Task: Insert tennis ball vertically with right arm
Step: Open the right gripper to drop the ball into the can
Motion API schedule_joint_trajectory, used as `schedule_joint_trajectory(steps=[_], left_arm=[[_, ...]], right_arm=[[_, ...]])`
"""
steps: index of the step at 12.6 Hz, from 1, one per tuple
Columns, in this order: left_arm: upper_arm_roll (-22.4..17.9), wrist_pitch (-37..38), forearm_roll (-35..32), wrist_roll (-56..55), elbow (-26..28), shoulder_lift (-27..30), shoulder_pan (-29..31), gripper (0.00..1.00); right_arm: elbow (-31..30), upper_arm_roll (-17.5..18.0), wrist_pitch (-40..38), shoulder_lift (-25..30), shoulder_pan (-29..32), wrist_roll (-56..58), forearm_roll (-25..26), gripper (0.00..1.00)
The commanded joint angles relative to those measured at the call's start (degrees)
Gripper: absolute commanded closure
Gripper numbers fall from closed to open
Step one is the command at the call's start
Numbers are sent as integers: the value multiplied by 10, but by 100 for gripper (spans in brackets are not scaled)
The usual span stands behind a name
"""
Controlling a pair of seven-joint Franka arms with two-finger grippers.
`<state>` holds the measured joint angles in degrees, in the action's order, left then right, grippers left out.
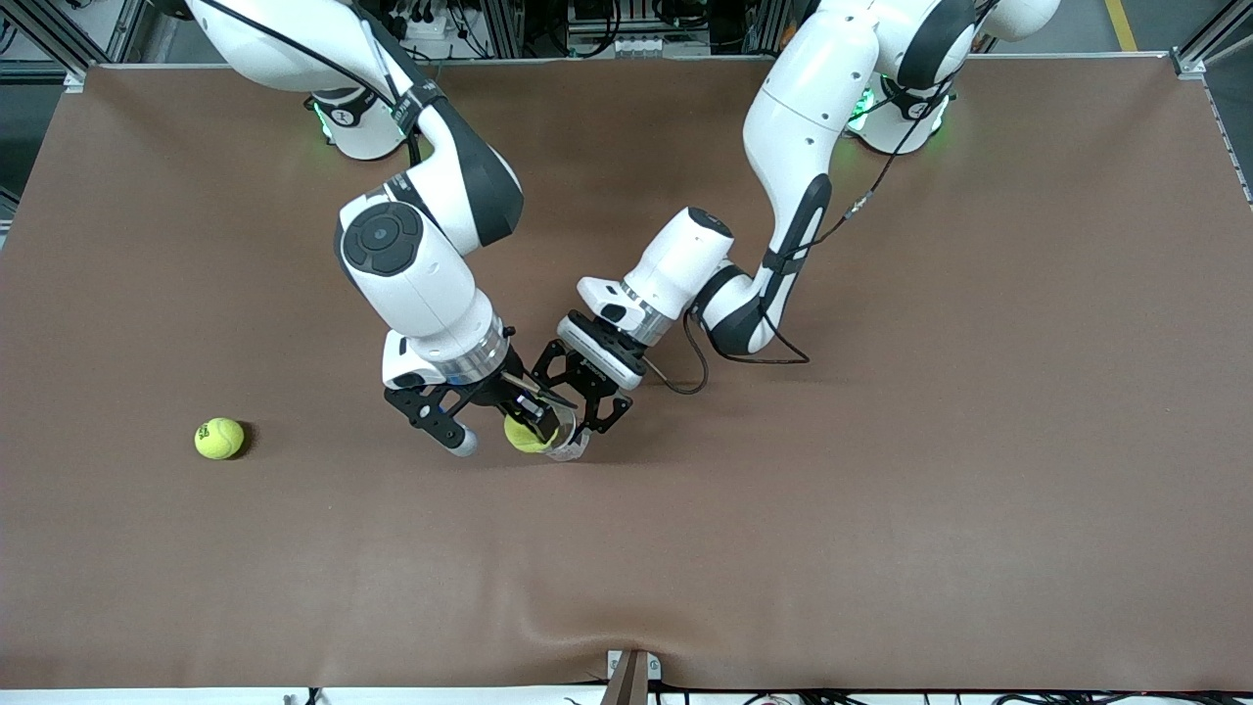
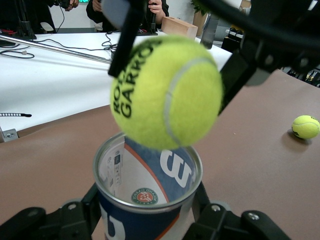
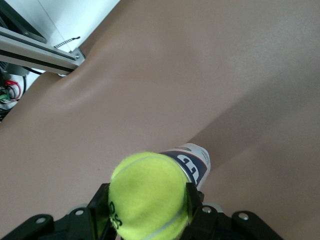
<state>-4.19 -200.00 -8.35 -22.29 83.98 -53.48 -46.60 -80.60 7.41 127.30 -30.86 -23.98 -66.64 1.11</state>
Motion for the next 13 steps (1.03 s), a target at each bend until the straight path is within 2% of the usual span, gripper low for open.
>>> schedule_joint_trajectory(steps=[1,3,4,5,6,7,13], left_arm=[[-8,-12,-8,-1,-15,-13,-4,27],[-8,-12,-8,-1,-15,-13,-4,27],[-8,-12,-7,-1,-15,-13,-4,27],[-8,-12,-7,-1,-15,-13,-4,27],[-8,-12,-7,-1,-15,-13,-4,27],[-8,-12,-8,-1,-15,-13,-4,27],[-8,-12,-7,-1,-15,-13,-4,25]], right_arm=[[0,-9,12,-5,-10,-4,-12,55],[-3,-9,23,-8,-14,-5,-13,54],[-3,-9,23,-8,-14,-5,-13,46],[-3,-9,23,-8,-15,-5,-13,34],[-3,-9,23,-8,-15,-5,-13,11],[-4,-9,23,-8,-15,-4,-12,0],[-6,-8,21,-4,-15,-2,-11,0]])
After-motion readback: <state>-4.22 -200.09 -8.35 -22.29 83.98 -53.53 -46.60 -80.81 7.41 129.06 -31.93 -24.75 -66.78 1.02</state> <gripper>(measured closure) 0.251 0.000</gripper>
